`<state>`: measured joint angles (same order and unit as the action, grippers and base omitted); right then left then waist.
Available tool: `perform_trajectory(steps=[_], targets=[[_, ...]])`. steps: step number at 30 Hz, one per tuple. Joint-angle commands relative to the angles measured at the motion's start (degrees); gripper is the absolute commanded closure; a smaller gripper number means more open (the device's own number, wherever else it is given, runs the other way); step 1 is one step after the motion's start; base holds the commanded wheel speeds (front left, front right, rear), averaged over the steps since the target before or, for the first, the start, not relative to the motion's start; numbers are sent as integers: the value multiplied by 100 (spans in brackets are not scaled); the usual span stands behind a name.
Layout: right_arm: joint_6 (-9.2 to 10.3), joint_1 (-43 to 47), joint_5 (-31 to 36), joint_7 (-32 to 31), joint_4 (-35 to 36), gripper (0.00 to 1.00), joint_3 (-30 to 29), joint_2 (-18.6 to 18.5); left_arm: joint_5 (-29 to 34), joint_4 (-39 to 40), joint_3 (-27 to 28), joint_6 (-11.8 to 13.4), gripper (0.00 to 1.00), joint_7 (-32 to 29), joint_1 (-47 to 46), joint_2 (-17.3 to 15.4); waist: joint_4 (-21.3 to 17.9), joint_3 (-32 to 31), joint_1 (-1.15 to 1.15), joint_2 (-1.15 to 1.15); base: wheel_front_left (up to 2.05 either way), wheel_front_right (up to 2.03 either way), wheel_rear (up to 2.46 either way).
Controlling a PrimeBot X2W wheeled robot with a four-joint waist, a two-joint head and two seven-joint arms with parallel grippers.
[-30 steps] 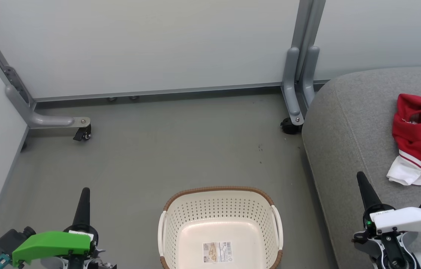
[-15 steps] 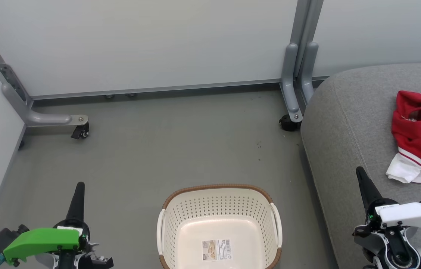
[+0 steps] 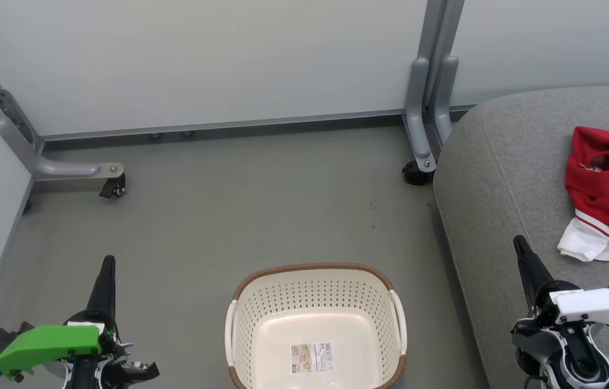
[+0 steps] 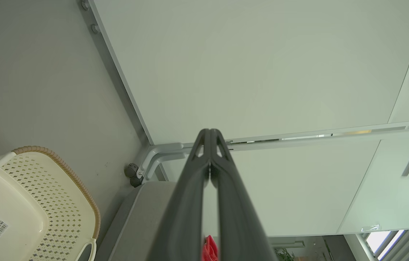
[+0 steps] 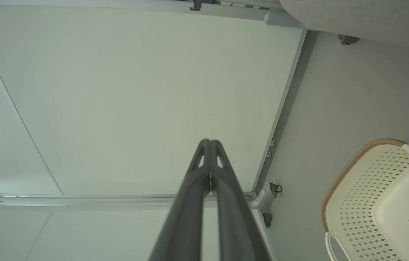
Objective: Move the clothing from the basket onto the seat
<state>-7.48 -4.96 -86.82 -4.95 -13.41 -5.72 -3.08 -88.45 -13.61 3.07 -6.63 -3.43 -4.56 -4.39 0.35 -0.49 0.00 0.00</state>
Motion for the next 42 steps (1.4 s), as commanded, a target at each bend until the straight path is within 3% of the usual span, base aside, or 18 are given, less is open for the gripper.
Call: perform_trajectory(steps=[1,14,42], targets=[[-2,-72,-116,-28,-15,100,-23,-14,-104,-14,33,-52,100,-21,-128,-11,-4,7,0,0,0,0,0],[-2,-154,-608,-170,-75,100,-71,-2,-594,-43,176,-113,100,-169,-207,8,-34,66,0,0,0,0,0],[-2,-150,-568,-166,-71,100,-78,7,-498,-45,222,-108,100,-212,-201,55,-35,67,0,0,0,0,0]])
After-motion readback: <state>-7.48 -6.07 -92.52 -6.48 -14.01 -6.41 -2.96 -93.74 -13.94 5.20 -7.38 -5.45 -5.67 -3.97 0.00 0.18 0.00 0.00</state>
